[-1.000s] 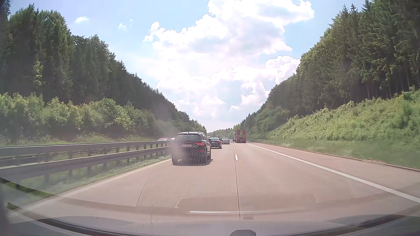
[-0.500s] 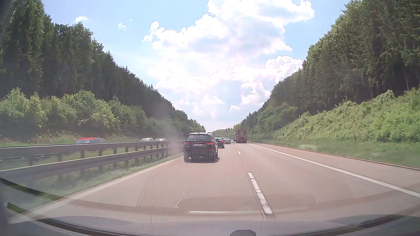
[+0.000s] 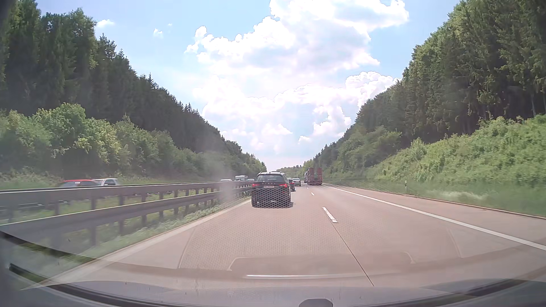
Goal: Follow the waypoints while adhering to traffic rules and regulations
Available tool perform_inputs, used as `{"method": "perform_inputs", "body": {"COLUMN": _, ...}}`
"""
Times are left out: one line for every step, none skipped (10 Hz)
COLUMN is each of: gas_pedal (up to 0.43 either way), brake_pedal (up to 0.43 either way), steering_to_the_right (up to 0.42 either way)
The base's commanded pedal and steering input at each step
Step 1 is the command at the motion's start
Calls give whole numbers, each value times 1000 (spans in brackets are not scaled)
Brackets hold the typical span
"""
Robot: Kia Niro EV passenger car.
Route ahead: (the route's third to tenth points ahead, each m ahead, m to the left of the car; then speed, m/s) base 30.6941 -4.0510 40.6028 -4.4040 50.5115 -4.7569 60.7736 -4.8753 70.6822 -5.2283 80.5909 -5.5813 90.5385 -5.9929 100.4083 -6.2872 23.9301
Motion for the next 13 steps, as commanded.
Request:
{"method": "perform_inputs", "body": {"gas_pedal": 299, "brake_pedal": 0, "steering_to_the_right": -1}}
{"method": "perform_inputs", "body": {"gas_pedal": 299, "brake_pedal": 0, "steering_to_the_right": -1}}
{"method": "perform_inputs", "body": {"gas_pedal": 311, "brake_pedal": 0, "steering_to_the_right": -1}}
{"method": "perform_inputs", "body": {"gas_pedal": 311, "brake_pedal": 0, "steering_to_the_right": -1}}
{"method": "perform_inputs", "body": {"gas_pedal": 311, "brake_pedal": 0, "steering_to_the_right": -1}}
{"method": "perform_inputs", "body": {"gas_pedal": 311, "brake_pedal": 0, "steering_to_the_right": -1}}
{"method": "perform_inputs", "body": {"gas_pedal": 319, "brake_pedal": 0, "steering_to_the_right": -1}}
{"method": "perform_inputs", "body": {"gas_pedal": 319, "brake_pedal": 0, "steering_to_the_right": -1}}
{"method": "perform_inputs", "body": {"gas_pedal": 319, "brake_pedal": 0, "steering_to_the_right": -1}}
{"method": "perform_inputs", "body": {"gas_pedal": 319, "brake_pedal": 0, "steering_to_the_right": 0}}
{"method": "perform_inputs", "body": {"gas_pedal": 319, "brake_pedal": 0, "steering_to_the_right": 0}}
{"method": "perform_inputs", "body": {"gas_pedal": 319, "brake_pedal": 0, "steering_to_the_right": 0}}
{"method": "perform_inputs", "body": {"gas_pedal": 319, "brake_pedal": 0, "steering_to_the_right": 0}}
